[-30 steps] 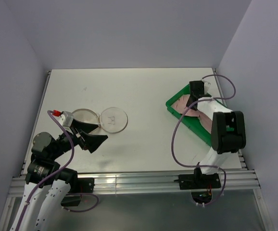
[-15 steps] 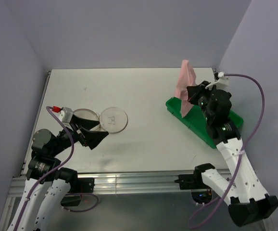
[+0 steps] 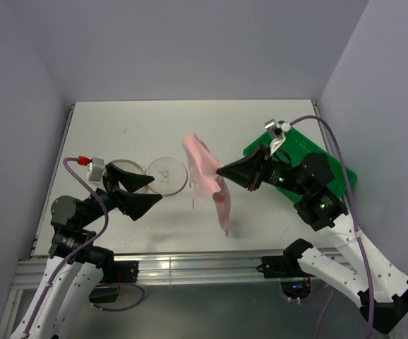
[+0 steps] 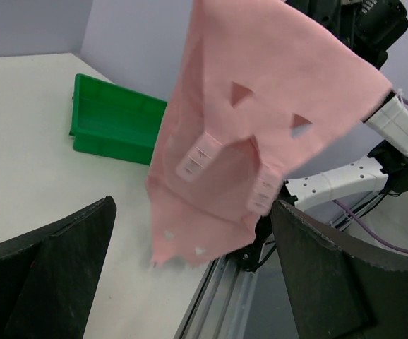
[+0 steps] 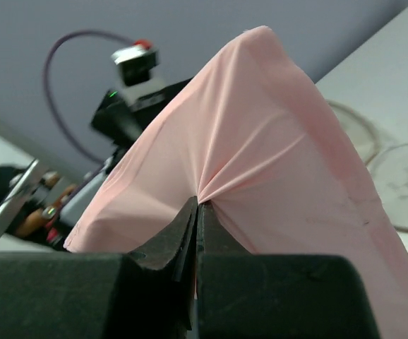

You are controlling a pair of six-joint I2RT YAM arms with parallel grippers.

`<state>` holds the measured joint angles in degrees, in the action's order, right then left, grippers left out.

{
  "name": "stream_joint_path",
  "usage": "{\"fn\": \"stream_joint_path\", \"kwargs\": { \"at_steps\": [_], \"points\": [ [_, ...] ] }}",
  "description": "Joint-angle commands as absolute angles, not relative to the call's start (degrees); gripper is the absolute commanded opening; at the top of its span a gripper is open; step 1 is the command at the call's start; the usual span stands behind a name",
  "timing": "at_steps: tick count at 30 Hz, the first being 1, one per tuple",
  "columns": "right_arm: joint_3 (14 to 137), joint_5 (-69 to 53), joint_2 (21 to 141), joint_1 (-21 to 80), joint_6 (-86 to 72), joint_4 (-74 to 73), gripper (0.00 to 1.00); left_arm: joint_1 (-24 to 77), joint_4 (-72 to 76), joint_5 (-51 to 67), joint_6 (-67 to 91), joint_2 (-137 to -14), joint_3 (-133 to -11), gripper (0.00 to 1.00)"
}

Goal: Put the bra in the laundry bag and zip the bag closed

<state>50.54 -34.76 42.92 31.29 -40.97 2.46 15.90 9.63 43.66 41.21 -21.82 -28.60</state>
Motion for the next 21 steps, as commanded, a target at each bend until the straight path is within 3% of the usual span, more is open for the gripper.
{"fn": "stream_joint_path", "kwargs": {
  "at_steps": [1,11,21],
  "points": [
    [48.4,-41.7,42.0,35.3,-44.6,9.9,0.0,16.3,19.4,43.2,45.4,-21.3,-26.3,0.99],
    [41.8,-43.4,43.4,40.3,-45.1,13.0,0.0,20.7,45.8,44.7,57.6,-29.2,-22.2,0.99],
    [43.1,-41.0,46.3,41.5,-38.5,6.8,0.0,29.2,46.7,42.8,56.5,-35.3,-24.3,0.99]
  ]
}}
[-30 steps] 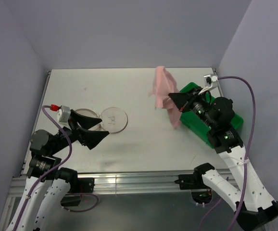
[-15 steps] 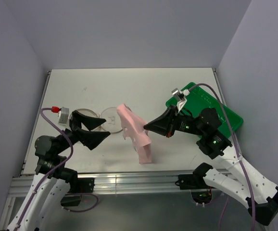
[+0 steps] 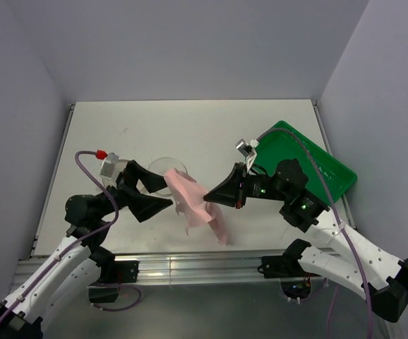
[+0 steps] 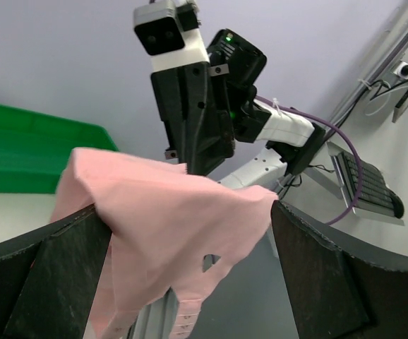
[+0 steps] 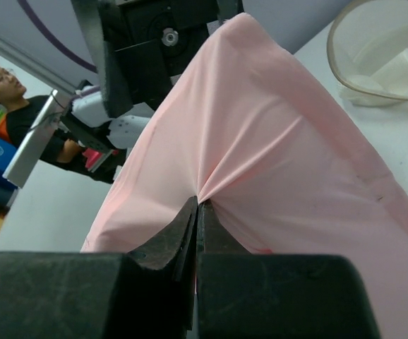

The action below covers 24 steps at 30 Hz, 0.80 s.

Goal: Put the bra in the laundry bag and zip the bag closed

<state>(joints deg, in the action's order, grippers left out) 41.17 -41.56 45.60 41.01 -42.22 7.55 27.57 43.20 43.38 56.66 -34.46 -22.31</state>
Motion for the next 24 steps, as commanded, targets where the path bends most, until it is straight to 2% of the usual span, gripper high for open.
{"fn": "stream_joint_path", "kwargs": {
  "at_steps": [1,10,12,14,16,17,18,21,22,24],
  "points": [
    [43.3,-40.9,46.6,41.5,-38.1,5.9,0.0,30.0,45.5,42.5,55.9,-35.7,-24.5,0.99],
    [45.7,-41.0,47.8,42.8,-32.3,0.4,0.0,32.8,41.8,41.0,52.7,-40.2,-27.2,0.98],
    [46.3,-40.6,48.0,43.1,-31.1,-1.2,0.0,33.1,41.6,41.0,52.5,-41.0,-27.9,0.82],
    [46.7,-40.1,48.2,43.2,-30.3,-2.3,0.0,33.5,41.6,40.9,52.3,-42.0,-28.7,0.5],
    [47.2,-39.6,48.4,43.2,-29.8,-3.3,0.0,33.9,41.3,40.4,52.1,-42.1,-29.5,0.11],
    [47.5,-39.2,48.6,43.2,-29.4,-3.6,0.0,34.1,40.7,40.1,51.9,-41.9,-29.7,0.03],
    [48.0,-38.4,48.6,43.2,-29.1,-4.0,0.0,34.2,40.2,39.6,51.7,-41.7,-30.0,0.0],
    [50.3,-36.1,49.0,43.2,-26.2,-7.4,0.0,34.4,36.6,36.7,51.0,-39.9,-31.0,0.0],
    [51.0,-33.8,49.0,43.2,-25.3,-9.8,0.14,34.4,35.3,35.6,51.0,-38.7,-31.7,0.0],
    [53.9,-30.3,48.2,43.4,-21.5,-14.9,0.35,34.5,32.0,31.8,51.4,-37.4,-32.3,0.0]
  ]
}}
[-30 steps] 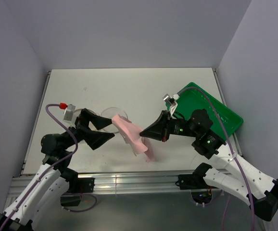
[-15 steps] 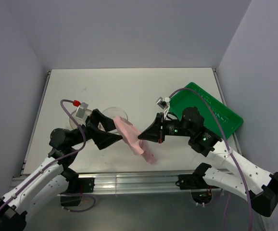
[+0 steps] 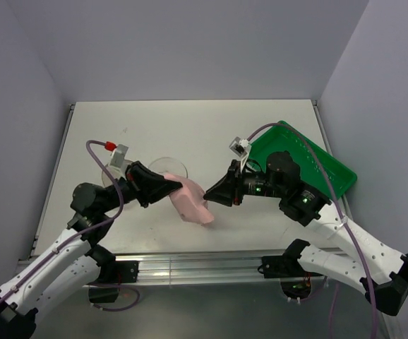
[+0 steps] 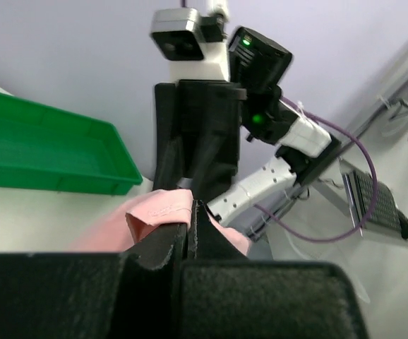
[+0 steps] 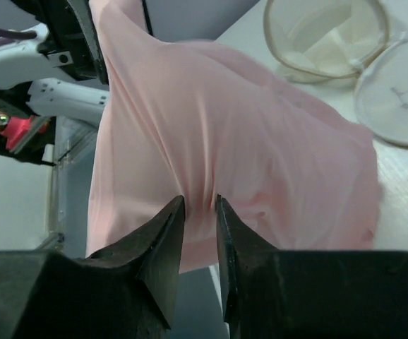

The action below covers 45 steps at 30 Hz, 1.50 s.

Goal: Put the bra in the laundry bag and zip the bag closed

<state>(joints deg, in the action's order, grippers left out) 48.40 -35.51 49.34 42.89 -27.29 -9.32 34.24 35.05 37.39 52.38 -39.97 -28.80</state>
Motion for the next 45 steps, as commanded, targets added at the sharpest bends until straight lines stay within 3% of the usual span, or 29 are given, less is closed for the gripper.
{"fn": "stream_joint_path", "kwargs": {
  "at_steps": [1,4,8,14,25,30,32,33,34,39,41,42,44,45],
  "points": [
    [54.7,-26.4,46.5,43.7,-19.2,-16.2,0.55,34.5,30.7,28.9,52.1,-36.3,-33.2,0.0],
    [57.5,-20.9,43.3,44.2,-16.4,-18.0,0.78,34.5,25.3,24.2,53.3,-35.2,-35.4,0.0],
    [59.7,-22.0,40.1,44.6,-12.5,-16.8,0.89,34.8,25.0,22.8,55.2,-36.1,-37.5,0.0],
    [65.7,-22.0,45.4,49.9,-8.5,-17.9,0.89,35.9,25.1,24.1,53.9,-39.1,-39.6,0.0],
    [75.4,-4.4,58.1,62.8,-2.2,-25.8,0.91,39.1,27.8,24.0,53.7,-41.3,-40.4,0.0],
    [73.7,-0.9,57.9,63.5,-2.1,-24.4,0.88,39.8,27.9,23.8,53.8,-40.8,-40.4,0.0],
    [72.8,-0.3,57.0,63.5,-2.0,-23.4,0.8,39.9,27.9,23.5,54.3,-40.5,-40.4,0.0],
    [72.5,-0.2,56.8,63.5,-1.9,-22.8,0.72,40.0,27.9,23.6,54.5,-40.6,-40.3,0.0],
    [72.4,-0.2,56.5,63.5,-1.8,-22.6,0.7,40.1,28.0,23.7,54.9,-40.7,-40.3,0.0],
    [72.4,1.9,58.4,63.5,-1.6,-24.4,0.77,40.6,29.5,24.2,55.7,-40.6,-40.0,0.0],
    [72.3,2.2,59.1,63.5,-2.1,-24.3,0.74,40.9,29.5,24.2,55.5,-40.5,-39.9,0.0],
    [72.2,2.0,58.9,63.5,-2.5,-23.5,0.63,40.9,29.5,24.3,55.5,-40.6,-39.8,0.0],
    [71.9,1.8,58.4,63.5,-2.8,-22.5,0.51,41.0,29.4,24.2,55.3,-40.5,-39.8,0.0],
    [72.0,1.9,58.0,63.5,-3.1,-22.0,0.31,41.0,29.1,24.2,55.2,-40.5,-39.9,0.0]
  ]
}}
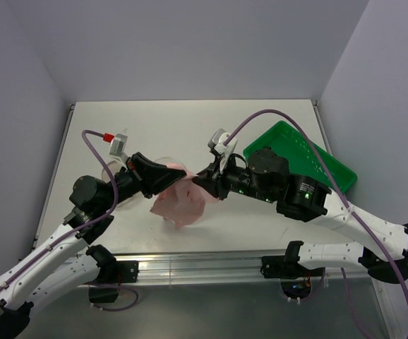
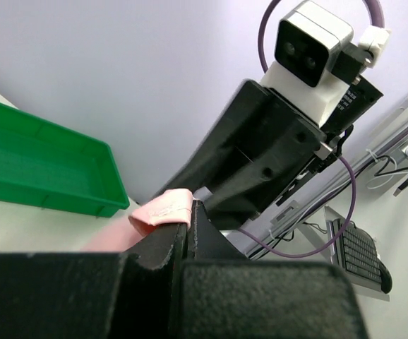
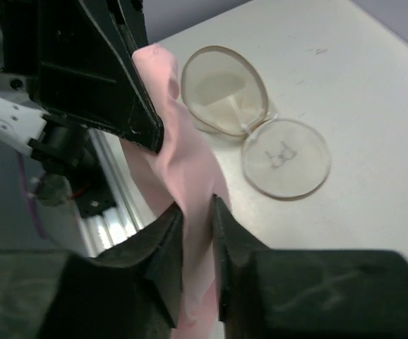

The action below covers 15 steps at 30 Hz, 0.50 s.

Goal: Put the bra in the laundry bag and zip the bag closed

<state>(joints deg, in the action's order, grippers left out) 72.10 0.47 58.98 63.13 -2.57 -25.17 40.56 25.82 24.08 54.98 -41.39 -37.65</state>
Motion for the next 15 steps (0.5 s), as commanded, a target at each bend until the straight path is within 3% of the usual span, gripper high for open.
{"fn": "stream_joint_path", "kwargs": {
  "at_steps": [1,2,3,4,5,7,8,11,15],
  "points": [
    [72.2,2.3,57.7,63.5,-3.4,-21.8,0.23,41.0,29.0,24.3,54.8,-40.3,-39.9,0.0],
    [72.3,3.0,57.4,63.5,-3.8,-21.5,0.15,41.0,28.7,24.2,54.6,-40.3,-40.1,0.01],
    [72.4,3.5,56.7,63.4,-4.3,-21.3,0.02,41.0,28.3,24.1,54.2,-40.0,-40.2,0.02],
    [72.9,3.8,56.3,63.4,-4.6,-21.2,0.0,41.0,27.0,23.7,53.3,-39.8,-40.3,0.06],
    [73.2,3.3,56.0,63.2,-4.7,-21.6,0.0,41.0,25.9,22.9,52.3,-39.1,-40.9,0.21],
    [74.9,0.9,55.2,62.4,-5.1,-22.6,0.0,41.0,19.0,21.4,47.7,-38.1,-42.4,0.38],
    [75.5,0.3,54.9,61.9,-5.1,-23.7,0.0,41.0,16.1,19.4,45.7,-36.7,-43.9,0.58],
    [78.6,-4.9,54.7,60.0,-4.7,-26.6,0.0,41.0,3.8,16.1,38.4,-33.0,-46.3,0.84],
    [83.4,-8.8,55.7,58.7,-2.7,-30.6,0.0,41.0,-5.6,16.6,32.5,-27.0,-45.8,0.99]
  ]
}}
